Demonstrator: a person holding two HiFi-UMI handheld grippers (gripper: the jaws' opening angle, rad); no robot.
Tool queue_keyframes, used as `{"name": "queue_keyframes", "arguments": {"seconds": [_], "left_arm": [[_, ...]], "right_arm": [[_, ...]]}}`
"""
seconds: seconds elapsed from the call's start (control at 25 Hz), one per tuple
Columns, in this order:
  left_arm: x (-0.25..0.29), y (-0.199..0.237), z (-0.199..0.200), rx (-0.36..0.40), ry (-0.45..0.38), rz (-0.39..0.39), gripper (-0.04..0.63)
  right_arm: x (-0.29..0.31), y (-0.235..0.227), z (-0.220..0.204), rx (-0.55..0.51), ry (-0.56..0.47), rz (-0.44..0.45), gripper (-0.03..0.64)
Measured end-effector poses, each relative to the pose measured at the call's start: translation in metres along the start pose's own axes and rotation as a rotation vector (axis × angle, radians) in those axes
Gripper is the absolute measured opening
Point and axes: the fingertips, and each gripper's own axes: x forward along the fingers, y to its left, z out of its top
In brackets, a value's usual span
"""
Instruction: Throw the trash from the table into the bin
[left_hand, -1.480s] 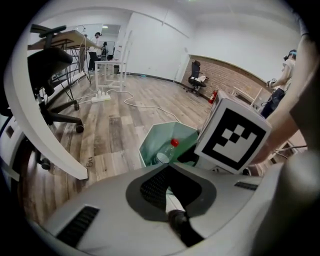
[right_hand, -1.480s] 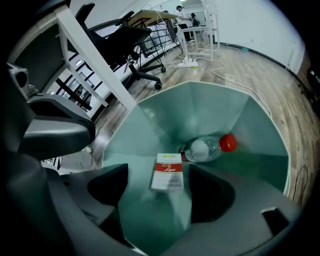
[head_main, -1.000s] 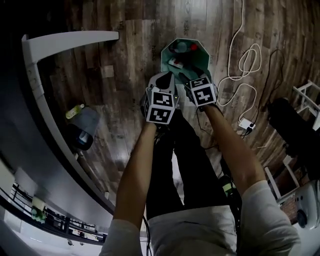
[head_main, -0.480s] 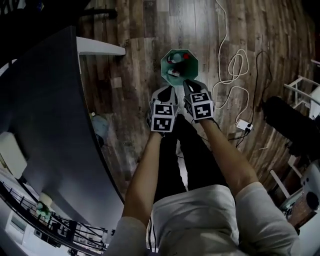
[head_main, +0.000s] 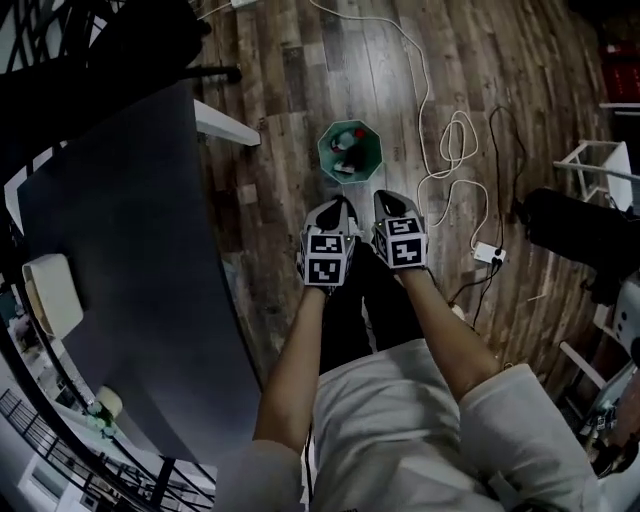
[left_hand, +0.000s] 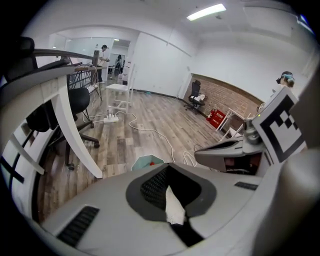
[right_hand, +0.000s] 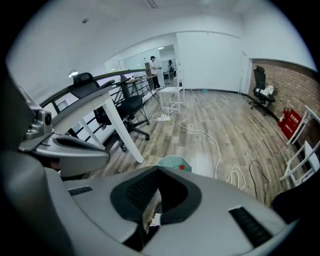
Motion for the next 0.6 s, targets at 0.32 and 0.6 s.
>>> {"name": "queue_keyframes", "arguments": {"seconds": [0.32, 0.6], "left_arm": [[-0.045, -0.044, 0.016, 0.033, -0.045, 0.005, 0.028], [-0.067, -0.054, 0.03, 0.036, -0.073, 0.011, 0.028]], "right_arm": [[-0.07, 0.029, 0.012, -0.004, -0.075, 0.027, 0.009], [-0.095, 0.026, 0.013, -0.027, -0.096, 0.018, 0.009]]}}
